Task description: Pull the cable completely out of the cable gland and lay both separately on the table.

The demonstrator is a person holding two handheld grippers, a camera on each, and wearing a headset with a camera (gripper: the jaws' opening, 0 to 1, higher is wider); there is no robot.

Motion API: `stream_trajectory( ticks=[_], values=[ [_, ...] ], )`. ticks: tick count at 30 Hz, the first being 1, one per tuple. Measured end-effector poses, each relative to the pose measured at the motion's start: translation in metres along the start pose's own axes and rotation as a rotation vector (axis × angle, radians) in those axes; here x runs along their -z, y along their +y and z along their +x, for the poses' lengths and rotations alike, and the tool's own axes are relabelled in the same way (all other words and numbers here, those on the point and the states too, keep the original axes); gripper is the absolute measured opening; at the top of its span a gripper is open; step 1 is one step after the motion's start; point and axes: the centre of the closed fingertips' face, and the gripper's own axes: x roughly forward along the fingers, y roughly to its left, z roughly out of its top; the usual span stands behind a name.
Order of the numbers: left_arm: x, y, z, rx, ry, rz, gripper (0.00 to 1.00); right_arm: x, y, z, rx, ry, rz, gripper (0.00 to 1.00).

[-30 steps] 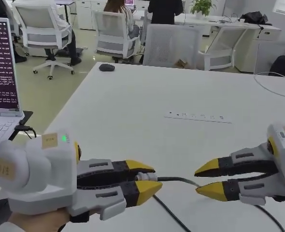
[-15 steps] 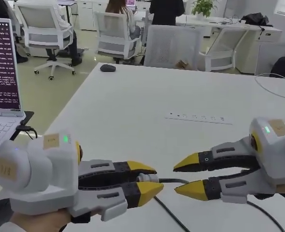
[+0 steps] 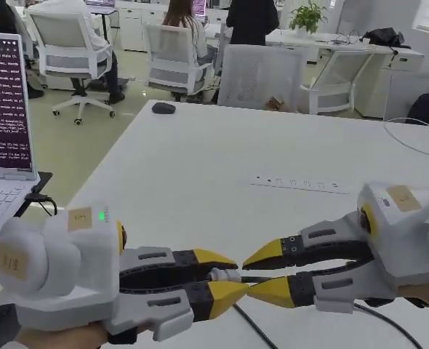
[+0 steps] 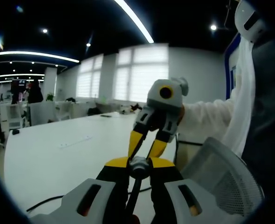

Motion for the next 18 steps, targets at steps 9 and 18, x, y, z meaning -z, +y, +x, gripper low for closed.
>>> stream_trajectory(
  ticks=[9, 18],
  values=[
    [0.0, -0.002, 0.001, 0.009, 0.001, 0.006, 0.17, 0.002, 0.002, -0.001, -0.007, -0.007, -0.001, 0.06],
    [-0.002, 0.002, -0.001, -0.006, -0.014, -0.003, 0.17, 0.011, -0.003, -0.008, 0.013, 0.007, 0.004, 0.06]
  ],
)
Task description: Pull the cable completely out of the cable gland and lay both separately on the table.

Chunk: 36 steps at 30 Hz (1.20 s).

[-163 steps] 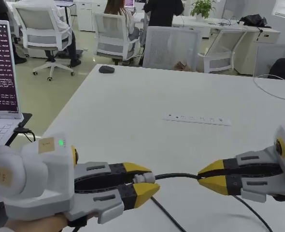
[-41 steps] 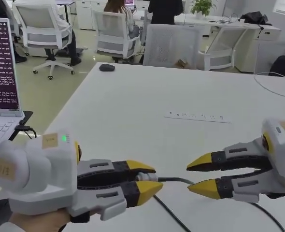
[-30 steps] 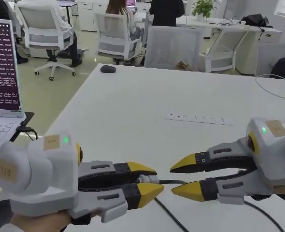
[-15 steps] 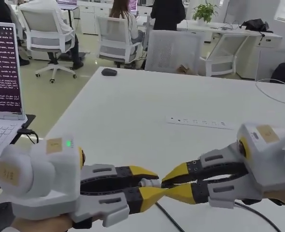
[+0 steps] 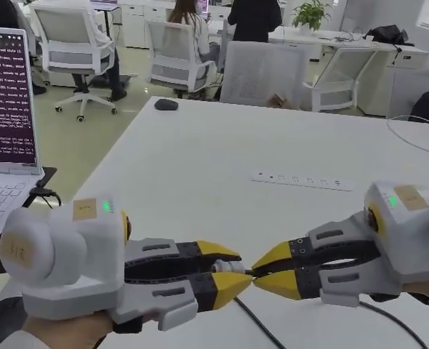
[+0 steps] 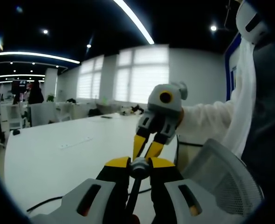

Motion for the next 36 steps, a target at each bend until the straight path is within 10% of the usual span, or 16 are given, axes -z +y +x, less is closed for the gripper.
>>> stream_trajectory(
  ticks=[36],
  values=[
    [-0.007, -0.001, -0.002, 0.008, -0.025, -0.029, 0.16, 0.035, -0.003, -0.019, 0.076, 0.056, 0.103, 0.06]
  ],
)
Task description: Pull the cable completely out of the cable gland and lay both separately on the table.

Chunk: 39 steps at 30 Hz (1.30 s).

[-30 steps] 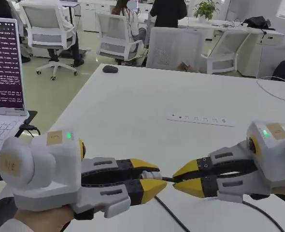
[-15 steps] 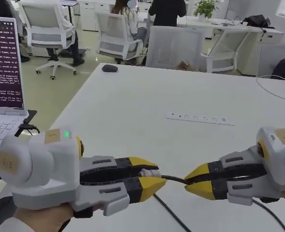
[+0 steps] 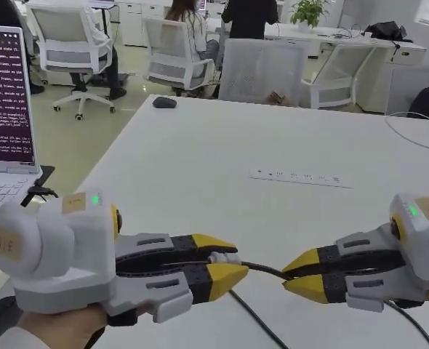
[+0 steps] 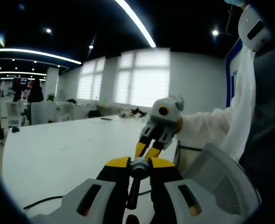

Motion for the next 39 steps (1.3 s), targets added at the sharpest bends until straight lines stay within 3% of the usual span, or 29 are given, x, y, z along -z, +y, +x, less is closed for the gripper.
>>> stream_trajectory(
  ticks=[7, 14, 25, 31, 39],
  values=[
    [0.002, -0.002, 0.001, 0.008, 0.01, -0.001, 0.16, -0.005, 0.005, 0.005, -0.007, -0.009, -0.004, 0.17],
    [0.004, -0.003, 0.001, 0.015, 0.017, 0.0, 0.16, -0.019, 0.007, 0.012, -0.02, -0.026, -0.04, 0.2],
    [0.005, -0.002, 0.001, 0.011, 0.019, -0.002, 0.16, -0.033, 0.009, 0.02, -0.041, -0.052, -0.077, 0.16],
    [0.005, -0.001, 0.001, 0.009, 0.016, -0.003, 0.16, -0.031, 0.01, 0.023, -0.052, -0.051, -0.081, 0.06],
    [0.004, 0.0, 0.0, 0.0, 0.015, 0.001, 0.16, -0.031, 0.009, 0.025, -0.062, -0.053, -0.09, 0.05]
  ],
)
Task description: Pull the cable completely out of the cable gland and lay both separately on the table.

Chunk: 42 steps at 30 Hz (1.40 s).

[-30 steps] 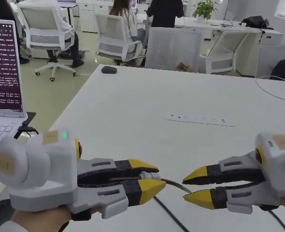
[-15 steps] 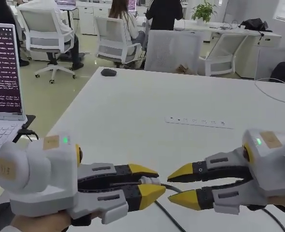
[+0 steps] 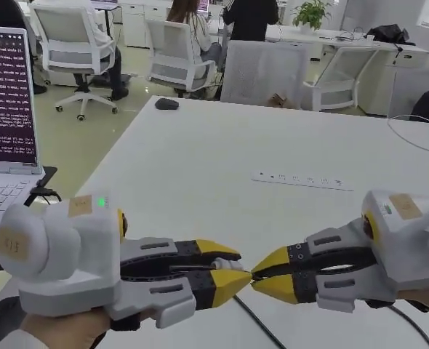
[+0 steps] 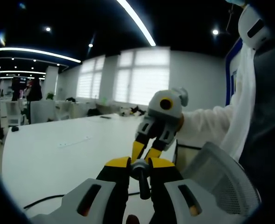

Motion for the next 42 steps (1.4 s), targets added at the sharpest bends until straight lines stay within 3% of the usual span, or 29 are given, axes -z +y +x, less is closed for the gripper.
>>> stream_trajectory(
  ticks=[9, 21, 29, 42],
  values=[
    [-0.003, 0.003, -0.002, -0.019, -0.013, -0.004, 0.16, 0.021, -0.007, -0.001, 0.022, 0.05, 0.019, 0.05],
    [-0.006, 0.009, -0.005, -0.044, -0.024, -0.01, 0.16, 0.061, -0.025, -0.01, 0.085, 0.142, 0.078, 0.05],
    [-0.007, 0.012, -0.006, -0.055, -0.034, -0.027, 0.16, 0.094, -0.041, -0.011, 0.144, 0.25, 0.11, 0.06],
    [0.007, 0.025, -0.007, -0.101, -0.001, -0.078, 0.17, 0.155, -0.049, 0.018, 0.169, 0.365, 0.203, 0.07]
  ],
)
